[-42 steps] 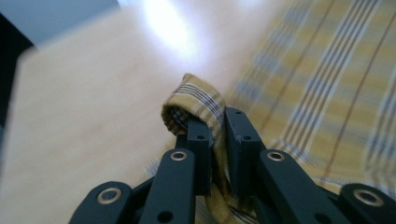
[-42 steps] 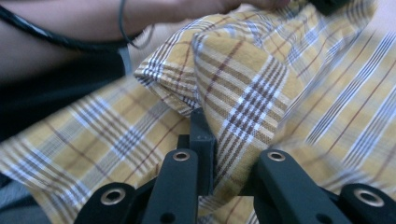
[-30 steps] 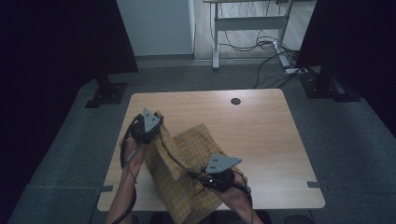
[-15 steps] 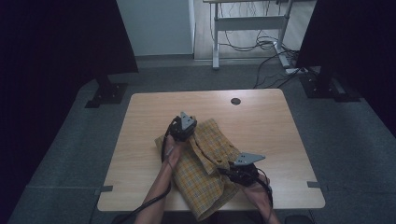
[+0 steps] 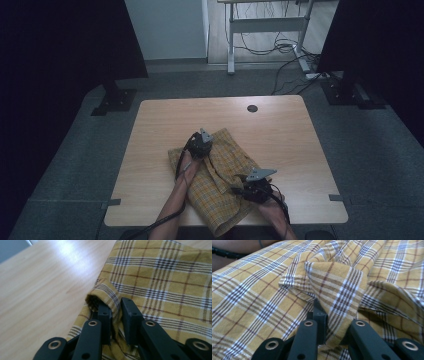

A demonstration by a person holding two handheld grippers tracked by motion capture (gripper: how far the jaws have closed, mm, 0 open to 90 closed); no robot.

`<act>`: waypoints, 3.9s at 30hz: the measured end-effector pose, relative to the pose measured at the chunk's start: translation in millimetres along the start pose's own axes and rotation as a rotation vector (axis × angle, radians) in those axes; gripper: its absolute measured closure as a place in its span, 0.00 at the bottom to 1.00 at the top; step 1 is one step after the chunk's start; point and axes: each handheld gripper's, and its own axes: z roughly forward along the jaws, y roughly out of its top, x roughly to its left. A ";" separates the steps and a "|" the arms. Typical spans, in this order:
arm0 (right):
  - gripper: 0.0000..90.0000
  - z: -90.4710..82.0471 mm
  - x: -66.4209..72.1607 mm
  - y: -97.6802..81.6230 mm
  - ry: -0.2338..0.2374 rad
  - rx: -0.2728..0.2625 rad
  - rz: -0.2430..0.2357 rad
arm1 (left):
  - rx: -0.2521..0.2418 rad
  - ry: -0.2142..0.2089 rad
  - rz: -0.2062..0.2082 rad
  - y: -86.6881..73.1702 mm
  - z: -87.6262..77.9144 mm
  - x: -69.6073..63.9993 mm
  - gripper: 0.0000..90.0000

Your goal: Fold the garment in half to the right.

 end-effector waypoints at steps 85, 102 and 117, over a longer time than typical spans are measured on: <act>0.87 -6.7 14.7 -12.7 -0.058 0.022 -0.053 | 0.000 -0.213 0.001 -74.0 -120.8 -55.6 0.35; 0.58 -51.9 13.4 -27.7 -0.078 0.036 -0.027 | -0.026 -0.219 -0.135 -85.6 -111.8 -47.9 0.29; 0.06 -1.8 46.7 36.8 -0.159 -0.067 -0.134 | -0.035 -0.209 -0.141 -86.5 -111.3 -48.8 0.29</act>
